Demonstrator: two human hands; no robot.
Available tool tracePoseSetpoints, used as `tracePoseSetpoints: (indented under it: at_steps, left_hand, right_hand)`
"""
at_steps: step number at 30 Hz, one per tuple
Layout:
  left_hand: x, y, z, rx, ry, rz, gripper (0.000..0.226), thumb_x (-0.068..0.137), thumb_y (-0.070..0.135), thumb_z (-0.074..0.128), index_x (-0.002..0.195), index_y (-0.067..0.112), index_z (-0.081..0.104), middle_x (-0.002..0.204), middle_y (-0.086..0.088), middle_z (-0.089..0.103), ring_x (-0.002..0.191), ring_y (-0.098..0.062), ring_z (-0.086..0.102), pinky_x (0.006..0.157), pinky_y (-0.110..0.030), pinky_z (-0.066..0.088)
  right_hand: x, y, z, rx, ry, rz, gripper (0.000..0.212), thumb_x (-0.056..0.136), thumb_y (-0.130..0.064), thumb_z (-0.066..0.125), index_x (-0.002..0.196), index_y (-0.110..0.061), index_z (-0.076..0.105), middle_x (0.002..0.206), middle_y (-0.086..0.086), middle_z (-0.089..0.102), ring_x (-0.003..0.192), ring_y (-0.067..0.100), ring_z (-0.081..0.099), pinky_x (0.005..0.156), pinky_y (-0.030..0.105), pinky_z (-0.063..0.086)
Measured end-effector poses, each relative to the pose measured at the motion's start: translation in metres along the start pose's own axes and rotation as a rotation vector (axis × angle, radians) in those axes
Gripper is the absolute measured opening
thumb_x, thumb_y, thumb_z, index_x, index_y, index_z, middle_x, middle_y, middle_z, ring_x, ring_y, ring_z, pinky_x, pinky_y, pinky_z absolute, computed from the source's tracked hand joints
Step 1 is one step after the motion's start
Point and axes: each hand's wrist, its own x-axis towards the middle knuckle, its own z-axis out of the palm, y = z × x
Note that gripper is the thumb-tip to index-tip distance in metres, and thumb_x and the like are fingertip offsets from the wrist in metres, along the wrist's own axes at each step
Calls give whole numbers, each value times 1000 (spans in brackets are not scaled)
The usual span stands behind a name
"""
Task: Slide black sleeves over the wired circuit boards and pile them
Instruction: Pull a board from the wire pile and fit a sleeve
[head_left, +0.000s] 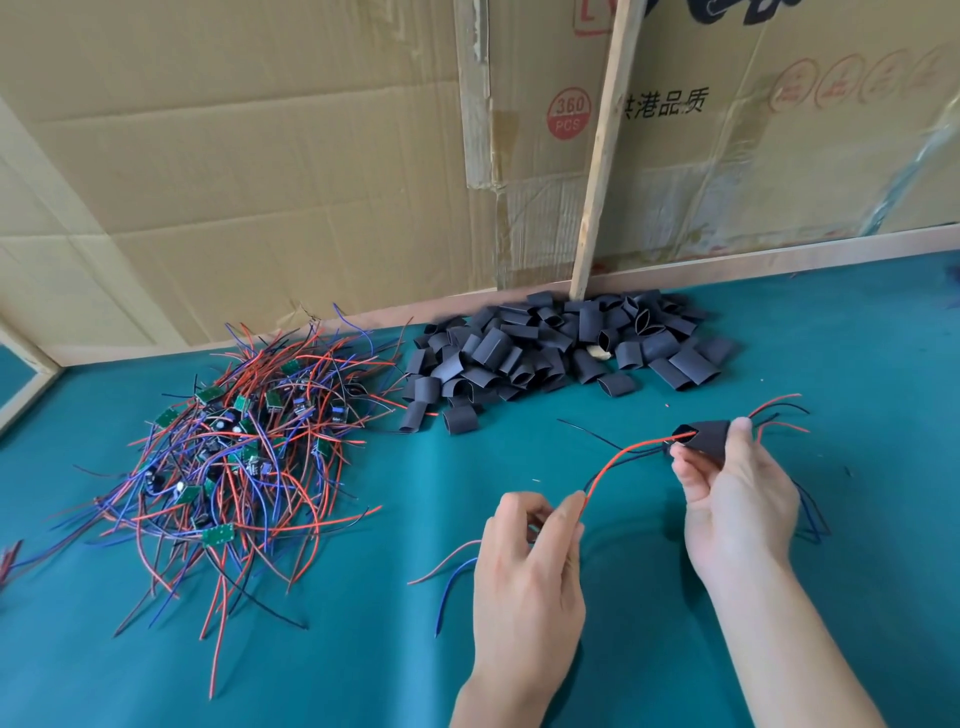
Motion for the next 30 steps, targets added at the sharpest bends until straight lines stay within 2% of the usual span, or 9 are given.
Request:
tracePoseSetpoints:
  at_steps: [5,9,15,18,23,25,27,30]
  left_hand:
    - [1,2,-2,0,1,-27,24,97,12,61,120,20,67,99,0,50,76,-24,56,67,-36,54]
    - [2,2,-2,17,-7,-32,27,95,9,64,119,19,69,98,-1,51,75,-24,56,66,-36,53]
    - [3,4,-3,34,-29,-53,24,91,3,68,112,13,73,95,-3,55,77,-22,58,67,-32,51]
    - [4,5,-4,22,6,-94,17,94,7,68,109,11,74,95,-4,59,78,-22,60,69,-30,49]
    - [5,4,-4,35,0,-120,17,92,3,71,107,9,73,99,-1,67,86,-22,64,77,-25,47]
    - [5,4,-3,42,-10,-107,17,91,2,72,107,10,72,100,2,69,87,-21,63,79,-23,46]
    - [3,2,-3,43,-19,-82,18,91,3,71,107,10,72,100,3,70,85,-21,62,79,-23,46]
    - [3,-1,-2,39,-14,-74,18,91,3,70,107,11,72,100,5,70,84,-21,62,78,-25,47]
  right_hand:
    - [-1,1,1,-7,-42,15,28,107,-31,57,85,-13,60,59,0,68,54,12,69,51,18,54]
    - [0,2,0,-29,-55,-10,28,107,-32,58,85,-14,57,58,1,66,53,15,68,51,19,54]
    - [-9,12,5,-205,-117,-89,34,106,-32,59,81,-11,55,56,0,65,50,19,68,46,24,53]
    - [-19,19,9,-218,-191,21,31,102,-32,65,82,-11,57,57,0,65,52,16,66,47,22,53]
    - [-25,23,11,-99,-262,235,29,96,-36,72,93,-10,60,57,-4,62,55,9,65,49,17,53]
    - [-26,23,12,-42,-268,287,37,87,-41,77,96,-9,61,65,0,63,57,10,66,50,18,54]
    - [-28,24,13,-24,-298,321,49,76,-47,81,100,-7,64,83,10,65,60,11,66,52,19,55]
    - [-32,27,14,-64,-388,328,59,67,-55,82,100,-8,69,102,14,76,63,11,66,54,20,56]
